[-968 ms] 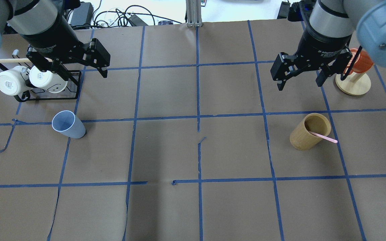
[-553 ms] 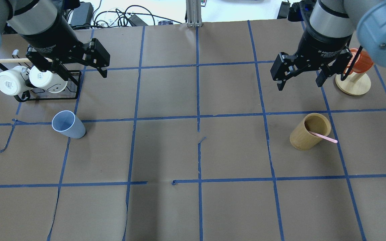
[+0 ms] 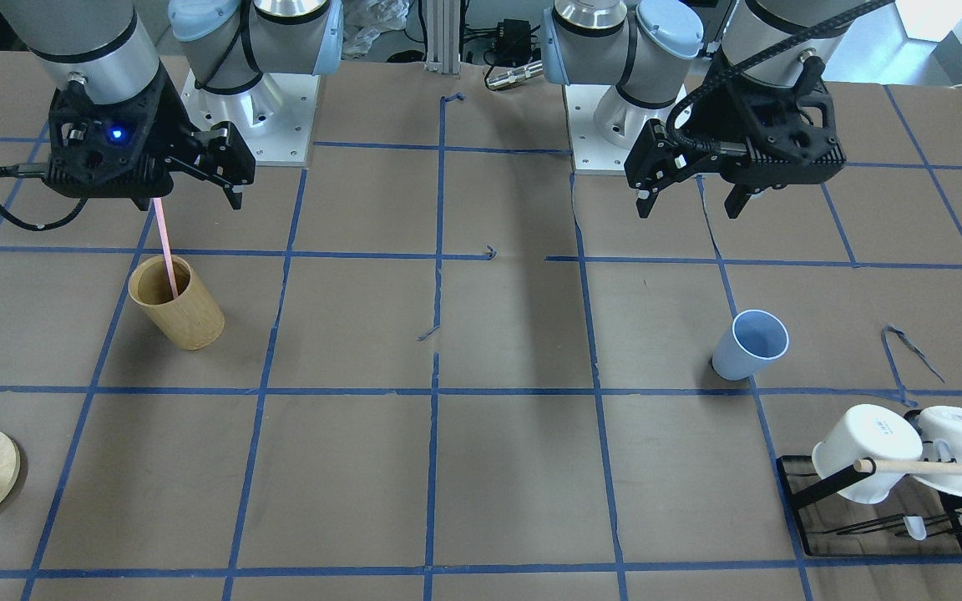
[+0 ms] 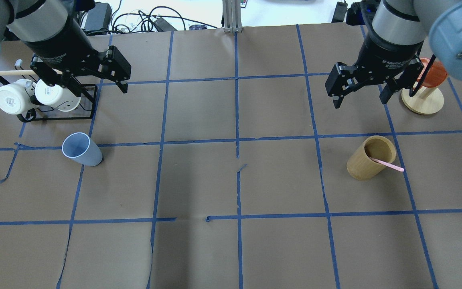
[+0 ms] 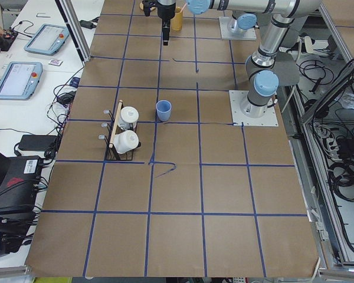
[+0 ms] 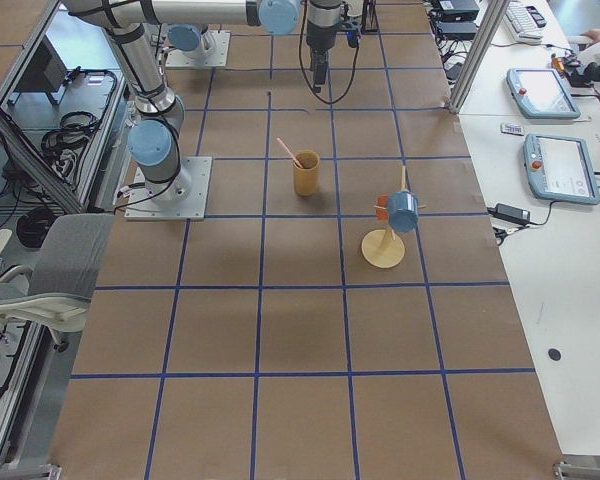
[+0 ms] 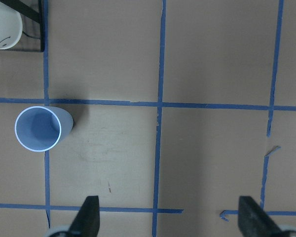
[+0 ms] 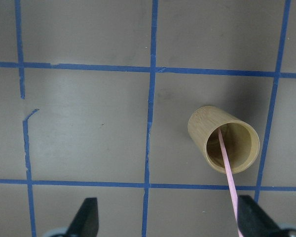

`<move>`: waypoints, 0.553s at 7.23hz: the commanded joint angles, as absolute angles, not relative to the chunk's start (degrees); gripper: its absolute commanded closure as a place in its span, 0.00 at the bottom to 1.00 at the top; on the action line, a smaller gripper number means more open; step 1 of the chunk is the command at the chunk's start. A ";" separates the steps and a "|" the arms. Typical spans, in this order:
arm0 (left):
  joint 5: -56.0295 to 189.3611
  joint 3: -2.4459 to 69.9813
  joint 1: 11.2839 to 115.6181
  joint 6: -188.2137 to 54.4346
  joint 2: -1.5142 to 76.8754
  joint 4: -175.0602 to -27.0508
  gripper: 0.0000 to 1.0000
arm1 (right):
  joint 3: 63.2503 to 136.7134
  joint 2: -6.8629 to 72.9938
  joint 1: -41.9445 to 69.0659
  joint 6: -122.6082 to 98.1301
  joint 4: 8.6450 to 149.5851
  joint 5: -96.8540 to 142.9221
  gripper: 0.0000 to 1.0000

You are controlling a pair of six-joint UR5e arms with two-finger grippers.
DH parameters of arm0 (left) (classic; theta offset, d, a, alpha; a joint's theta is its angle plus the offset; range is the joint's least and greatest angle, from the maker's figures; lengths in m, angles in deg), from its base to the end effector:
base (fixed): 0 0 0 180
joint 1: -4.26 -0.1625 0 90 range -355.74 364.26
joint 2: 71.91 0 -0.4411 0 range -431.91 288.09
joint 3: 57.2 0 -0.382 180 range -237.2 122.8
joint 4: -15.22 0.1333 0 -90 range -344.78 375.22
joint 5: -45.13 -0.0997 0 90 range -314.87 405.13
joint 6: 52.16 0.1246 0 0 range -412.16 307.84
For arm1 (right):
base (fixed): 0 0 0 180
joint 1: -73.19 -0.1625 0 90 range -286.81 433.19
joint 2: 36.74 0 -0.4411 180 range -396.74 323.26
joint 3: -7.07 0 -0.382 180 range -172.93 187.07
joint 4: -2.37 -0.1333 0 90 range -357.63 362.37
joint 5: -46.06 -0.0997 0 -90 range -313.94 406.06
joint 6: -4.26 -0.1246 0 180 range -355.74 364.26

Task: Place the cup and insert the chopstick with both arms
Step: 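Lower the left gripper to the blue cup while the right descends to the chopstick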

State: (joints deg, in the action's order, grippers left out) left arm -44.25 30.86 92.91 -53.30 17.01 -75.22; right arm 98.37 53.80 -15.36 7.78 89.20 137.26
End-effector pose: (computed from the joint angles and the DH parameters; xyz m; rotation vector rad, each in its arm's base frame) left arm -0.1233 -0.4814 0.5037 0.0676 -3.1293 0.0705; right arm 0.1188 -0.4719 0.4674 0.0575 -3.1212 -0.1084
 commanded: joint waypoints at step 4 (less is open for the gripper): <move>-44.95 31.21 91.45 -51.47 18.25 -75.22 0.00 | 111.45 50.63 0.58 7.78 86.83 137.90 0.00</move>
